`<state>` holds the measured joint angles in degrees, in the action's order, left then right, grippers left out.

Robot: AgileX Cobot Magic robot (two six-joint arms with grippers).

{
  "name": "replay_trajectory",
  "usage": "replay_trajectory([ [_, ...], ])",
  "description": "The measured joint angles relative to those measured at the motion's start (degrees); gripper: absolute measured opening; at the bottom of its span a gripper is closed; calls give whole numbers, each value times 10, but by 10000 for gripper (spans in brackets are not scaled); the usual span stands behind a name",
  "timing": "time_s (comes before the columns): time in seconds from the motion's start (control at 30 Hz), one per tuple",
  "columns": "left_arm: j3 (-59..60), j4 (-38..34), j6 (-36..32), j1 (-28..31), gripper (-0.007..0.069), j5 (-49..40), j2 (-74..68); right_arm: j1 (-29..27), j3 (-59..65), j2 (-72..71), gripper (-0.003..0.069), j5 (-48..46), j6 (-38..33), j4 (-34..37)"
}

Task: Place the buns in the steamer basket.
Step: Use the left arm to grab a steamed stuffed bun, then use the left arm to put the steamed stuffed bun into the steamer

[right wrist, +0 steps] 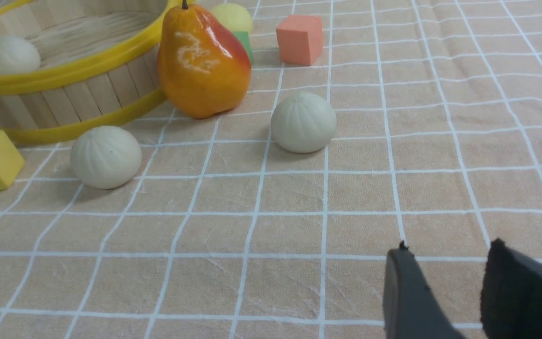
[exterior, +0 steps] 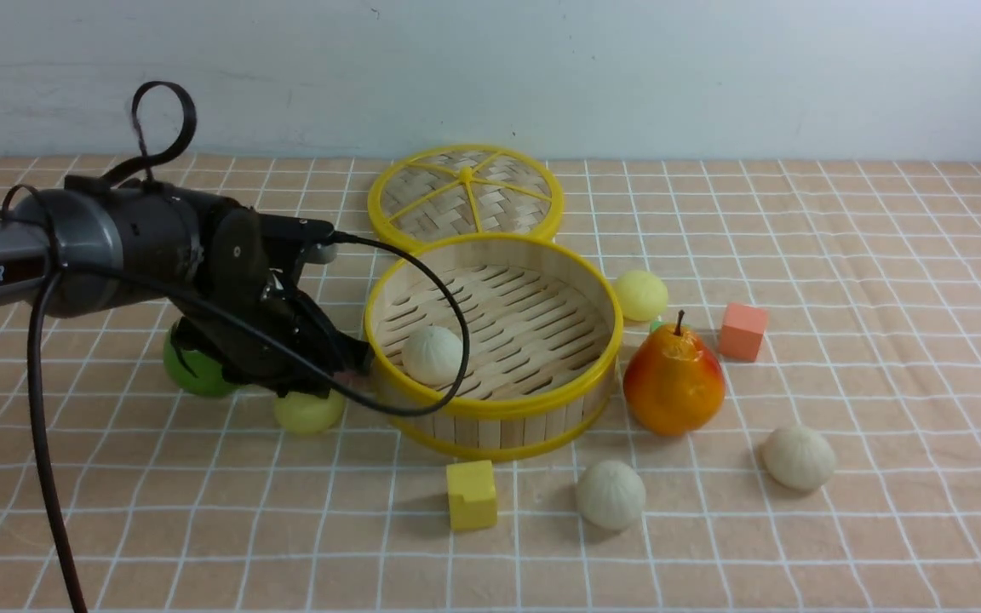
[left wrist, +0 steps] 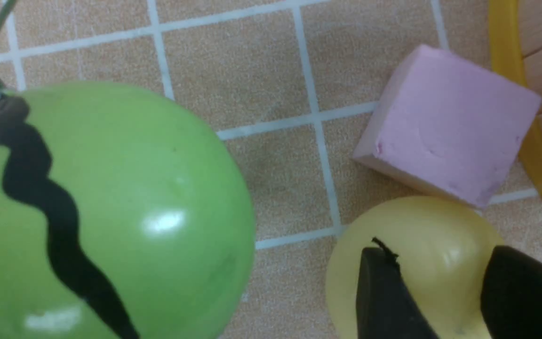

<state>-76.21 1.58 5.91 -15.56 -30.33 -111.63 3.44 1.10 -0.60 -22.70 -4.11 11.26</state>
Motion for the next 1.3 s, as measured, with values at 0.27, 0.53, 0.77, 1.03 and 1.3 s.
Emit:
replay_trajectory([
  [0.27,0,-1,0,0,-9,-1,1,0,0,0,239,0,0,0],
  [0.53,-21,-16,-7,-4,-13,-78,66,0,0,0,239,0,0,0],
  [0.77,-100,-40,-42,-60,-13,-70,94,0,0,0,239,0,0,0],
  [1.03,-218,-41,-46,-68,-13,-61,-36,0,0,0,239,0,0,0],
  [1.3,-323,-34,-46,-66,74,-72,-167,0,0,0,239,0,0,0],
])
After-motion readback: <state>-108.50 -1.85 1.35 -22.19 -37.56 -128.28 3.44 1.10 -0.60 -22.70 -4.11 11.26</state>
